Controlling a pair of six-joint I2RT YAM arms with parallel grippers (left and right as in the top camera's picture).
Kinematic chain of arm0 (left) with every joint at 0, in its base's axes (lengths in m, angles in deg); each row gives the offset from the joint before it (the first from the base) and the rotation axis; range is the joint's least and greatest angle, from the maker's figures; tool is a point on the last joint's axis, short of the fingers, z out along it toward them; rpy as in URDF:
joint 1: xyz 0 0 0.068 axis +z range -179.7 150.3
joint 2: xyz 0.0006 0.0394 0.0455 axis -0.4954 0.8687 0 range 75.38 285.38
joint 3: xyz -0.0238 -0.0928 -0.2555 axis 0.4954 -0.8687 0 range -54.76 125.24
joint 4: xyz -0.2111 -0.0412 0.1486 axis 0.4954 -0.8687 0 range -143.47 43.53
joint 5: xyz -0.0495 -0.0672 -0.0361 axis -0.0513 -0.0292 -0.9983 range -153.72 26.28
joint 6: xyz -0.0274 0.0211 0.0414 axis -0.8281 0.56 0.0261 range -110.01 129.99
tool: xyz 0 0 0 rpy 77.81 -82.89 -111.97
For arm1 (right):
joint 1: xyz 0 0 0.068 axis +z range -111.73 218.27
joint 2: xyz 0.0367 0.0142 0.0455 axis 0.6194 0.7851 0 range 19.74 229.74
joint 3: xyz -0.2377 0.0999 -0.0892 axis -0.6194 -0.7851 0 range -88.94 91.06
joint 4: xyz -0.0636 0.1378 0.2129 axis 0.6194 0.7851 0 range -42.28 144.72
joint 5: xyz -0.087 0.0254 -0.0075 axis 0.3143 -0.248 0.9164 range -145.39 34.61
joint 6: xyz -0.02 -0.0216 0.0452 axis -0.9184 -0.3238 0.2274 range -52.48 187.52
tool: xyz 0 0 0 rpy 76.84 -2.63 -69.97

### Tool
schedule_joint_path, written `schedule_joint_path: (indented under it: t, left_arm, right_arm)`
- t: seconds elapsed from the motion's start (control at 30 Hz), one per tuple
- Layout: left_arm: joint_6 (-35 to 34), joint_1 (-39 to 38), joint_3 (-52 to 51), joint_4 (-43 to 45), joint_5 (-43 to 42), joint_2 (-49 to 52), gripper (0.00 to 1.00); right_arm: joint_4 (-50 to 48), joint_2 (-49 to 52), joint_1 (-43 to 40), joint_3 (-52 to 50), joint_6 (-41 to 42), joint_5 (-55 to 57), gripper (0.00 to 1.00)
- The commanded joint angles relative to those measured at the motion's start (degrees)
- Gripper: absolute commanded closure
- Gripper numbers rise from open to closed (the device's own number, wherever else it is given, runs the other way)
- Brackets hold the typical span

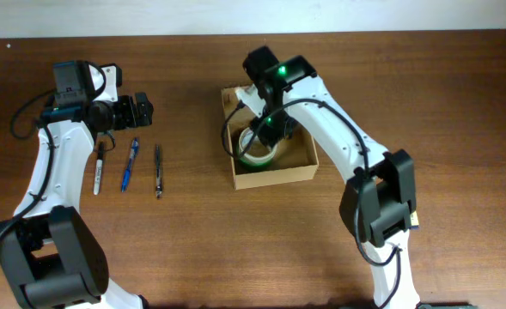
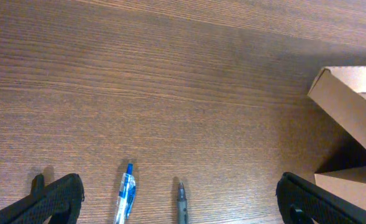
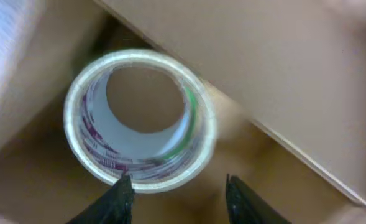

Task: Pack container
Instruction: 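Carry the white tape with the right gripper and place it in the box, then move the right gripper to the yellow highlighter and grasp it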

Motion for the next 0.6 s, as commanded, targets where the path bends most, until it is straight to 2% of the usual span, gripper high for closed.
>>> schedule_joint_path:
  t: [0.0, 0.1, 0.2, 0.4, 0.57]
  left_arm:
    - [1.11, 0.09, 0.81, -0.04, -0.85, 0.48, 0.01]
    - [1.11, 0.09, 0.79, -0.02, -0.85, 0.48, 0.01]
    - [1.11, 0.09, 0.79, -0.04, -0.85, 0.48, 0.01]
    - [1.11, 0.09, 0.79, -0.02, -0.85, 0.48, 0.01]
    - [1.11, 0.09, 0.79, -0.04, -0.85, 0.48, 0.01]
  right_arm:
    - [3.02, -9.51, 0.28, 9.88, 3.3, 7.13, 0.52]
    - [3.82, -17.66, -1.49, 10.47, 4.11, 11.02, 0.5]
    - [1.33, -27.19, -6.75, 5.16, 4.74, 11.04, 0.45]
    - [-12.07, -46.12, -24.33, -19.17, 4.85, 10.95, 0.29]
    - [-15.67, -50.53, -36.02, -35.85, 4.85, 8.0, 0.29]
